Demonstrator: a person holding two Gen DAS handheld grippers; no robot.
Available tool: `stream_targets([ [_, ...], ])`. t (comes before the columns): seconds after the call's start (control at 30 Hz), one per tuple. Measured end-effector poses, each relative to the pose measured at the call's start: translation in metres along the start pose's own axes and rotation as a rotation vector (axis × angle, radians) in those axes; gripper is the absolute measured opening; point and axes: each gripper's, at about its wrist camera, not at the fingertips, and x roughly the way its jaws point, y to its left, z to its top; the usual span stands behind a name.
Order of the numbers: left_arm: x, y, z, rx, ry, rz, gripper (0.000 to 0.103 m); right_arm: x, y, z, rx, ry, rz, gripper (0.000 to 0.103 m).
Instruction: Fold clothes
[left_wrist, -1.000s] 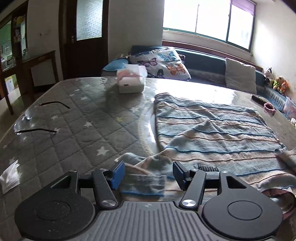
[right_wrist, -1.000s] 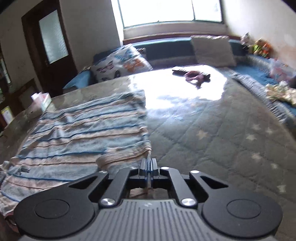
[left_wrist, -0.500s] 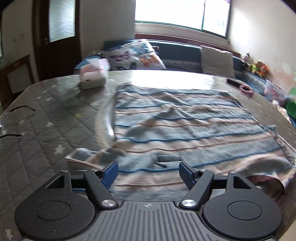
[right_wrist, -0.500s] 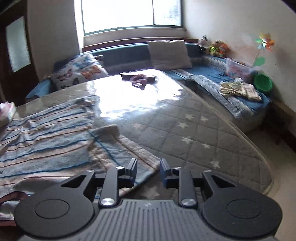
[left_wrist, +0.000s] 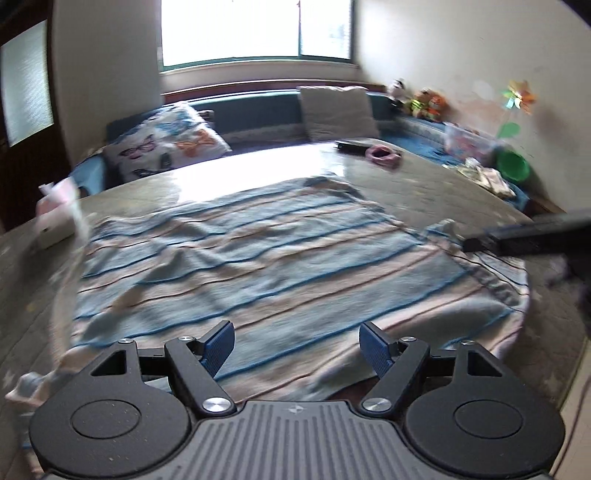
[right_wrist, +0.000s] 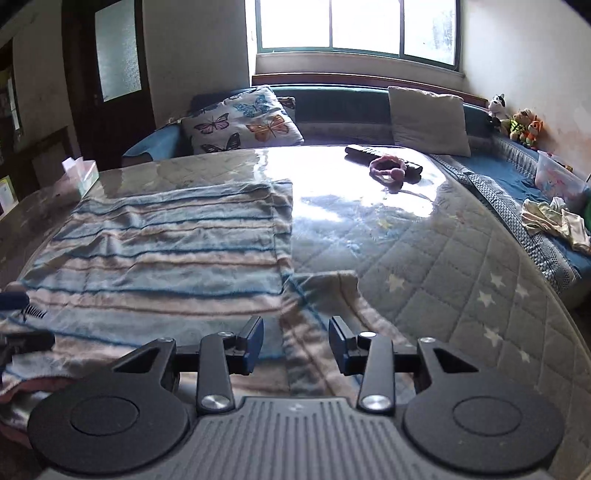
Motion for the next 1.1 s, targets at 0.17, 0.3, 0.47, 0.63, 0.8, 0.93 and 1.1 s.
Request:
stream_targets([
  [0.17,0.014,-0.031,-0.005,0.091,0.023,-0.048,0.077,0.031,-0.010,0.008,0.008,0.013,-0.035,0.039],
  [0.3,0.020,-0.053,-0.014,0.175,0.038,-0.081,0.077,0.052,-0.018,0.005,0.017,0.056,-0.067,0.039],
  [0.47,0.018,-0.059,-0.028,0.246,0.046,-0.108,0.077,0.053,-0.029,0.004,0.008,0.075,-0.143,0.039],
  [0.63,0.004,-0.035,-0.014,0.196,0.010,-0.093,0.077,0.047,-0.034,0.019,-0.010,0.068,-0.112,0.039],
  [0.8,0.008,0.036,0.015,0.057,-0.002,0.063,0.076,0.050,-0.022,0.045,-0.033,0.061,-0.035,0.039],
  [0.93,0.015,0.096,0.039,-0.060,-0.007,0.196,0.070,0.064,-0.009,0.063,-0.054,0.062,0.012,0.039],
  [1.1,0.041,0.166,0.057,-0.149,0.019,0.320,0.059,0.090,0.004,0.087,-0.064,0.064,0.068,0.039],
])
